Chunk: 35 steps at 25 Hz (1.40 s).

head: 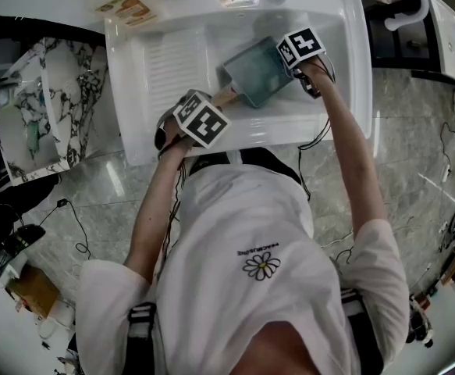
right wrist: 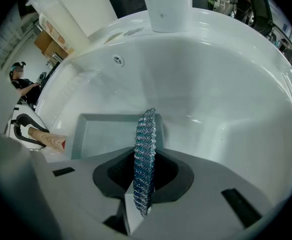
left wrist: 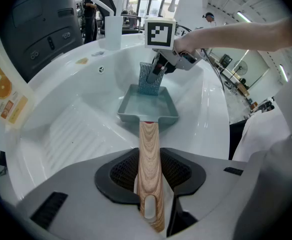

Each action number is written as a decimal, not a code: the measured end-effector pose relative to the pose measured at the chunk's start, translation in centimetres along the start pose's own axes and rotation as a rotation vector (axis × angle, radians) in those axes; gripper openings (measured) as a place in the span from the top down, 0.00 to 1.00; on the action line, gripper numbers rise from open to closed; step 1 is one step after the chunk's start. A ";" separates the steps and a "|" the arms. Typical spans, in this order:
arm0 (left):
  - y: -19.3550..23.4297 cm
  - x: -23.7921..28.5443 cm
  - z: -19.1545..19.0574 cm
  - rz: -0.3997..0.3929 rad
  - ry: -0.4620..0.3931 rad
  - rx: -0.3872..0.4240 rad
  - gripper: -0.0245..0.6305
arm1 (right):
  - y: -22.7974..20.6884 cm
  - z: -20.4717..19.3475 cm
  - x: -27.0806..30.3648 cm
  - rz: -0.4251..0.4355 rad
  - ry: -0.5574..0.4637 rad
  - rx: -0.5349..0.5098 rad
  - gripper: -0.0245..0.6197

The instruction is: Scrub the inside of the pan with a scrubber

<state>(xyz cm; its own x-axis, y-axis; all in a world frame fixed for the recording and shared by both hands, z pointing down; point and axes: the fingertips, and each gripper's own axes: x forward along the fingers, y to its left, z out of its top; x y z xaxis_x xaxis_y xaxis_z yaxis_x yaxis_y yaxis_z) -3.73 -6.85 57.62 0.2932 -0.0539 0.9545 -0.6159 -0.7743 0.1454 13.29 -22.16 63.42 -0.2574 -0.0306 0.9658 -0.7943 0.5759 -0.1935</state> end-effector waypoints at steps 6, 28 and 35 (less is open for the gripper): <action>0.1 0.0 0.0 0.002 -0.001 0.000 0.75 | 2.4 -0.2 0.2 0.044 0.010 0.010 0.88; 0.1 0.2 -0.1 0.007 -0.014 0.004 0.75 | 14.0 -0.1 -2.2 0.466 -0.030 0.095 0.88; 0.1 0.3 -0.3 0.008 -0.012 0.005 0.75 | 12.6 -0.4 -2.2 0.401 -0.033 0.045 0.88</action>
<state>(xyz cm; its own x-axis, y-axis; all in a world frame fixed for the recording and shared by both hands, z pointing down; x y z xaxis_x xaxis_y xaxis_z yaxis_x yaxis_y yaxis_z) -3.90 -6.78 57.99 0.2970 -0.0675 0.9525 -0.6143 -0.7772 0.1365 4.06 -14.56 58.90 -0.5691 0.1625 0.8061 -0.6501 0.5114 -0.5620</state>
